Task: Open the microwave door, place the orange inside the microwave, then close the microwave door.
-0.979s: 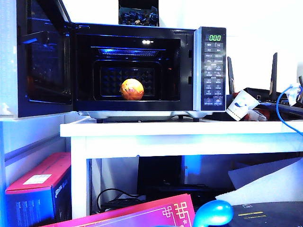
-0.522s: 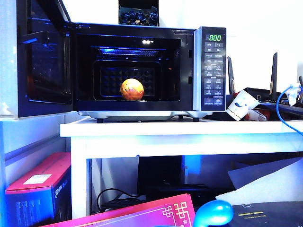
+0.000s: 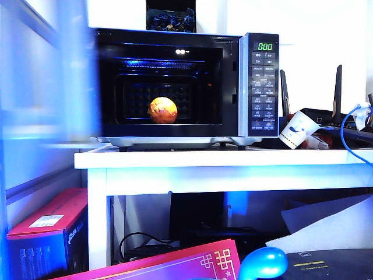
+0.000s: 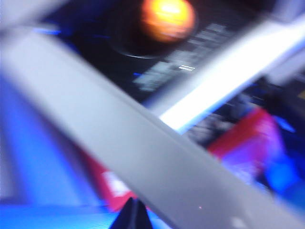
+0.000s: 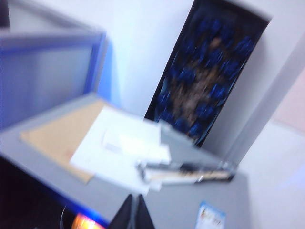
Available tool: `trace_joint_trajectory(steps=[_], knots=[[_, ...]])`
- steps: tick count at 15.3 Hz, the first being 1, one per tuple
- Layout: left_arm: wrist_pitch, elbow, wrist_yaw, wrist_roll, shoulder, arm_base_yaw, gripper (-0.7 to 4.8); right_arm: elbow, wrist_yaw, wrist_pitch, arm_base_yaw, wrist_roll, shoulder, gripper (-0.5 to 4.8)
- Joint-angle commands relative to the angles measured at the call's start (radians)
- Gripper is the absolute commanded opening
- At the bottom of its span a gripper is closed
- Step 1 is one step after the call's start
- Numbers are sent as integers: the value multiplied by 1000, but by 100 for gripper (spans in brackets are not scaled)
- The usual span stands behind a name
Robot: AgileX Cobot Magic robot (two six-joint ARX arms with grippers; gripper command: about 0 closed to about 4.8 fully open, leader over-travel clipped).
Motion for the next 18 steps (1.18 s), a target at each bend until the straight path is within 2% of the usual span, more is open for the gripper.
trace_joint_trajectory(steps=[1,5,7,11,18], knots=[[6,0,68,-8,10,0,-5,5,-13,36,1,4,-27,-1],[39,0,164,-10,38,0,-5,5,-23,39,1,4,-35,-1],[91,0,243,-10,58,0,-5,5,-24,40,1,4,-36,-1],[169,0,300,-12,84,-1,-5,5,-24,55,1,4,-37,-1],[313,0,364,-72,156,-10,-5,5,-27,63,2,4,-37,-1]])
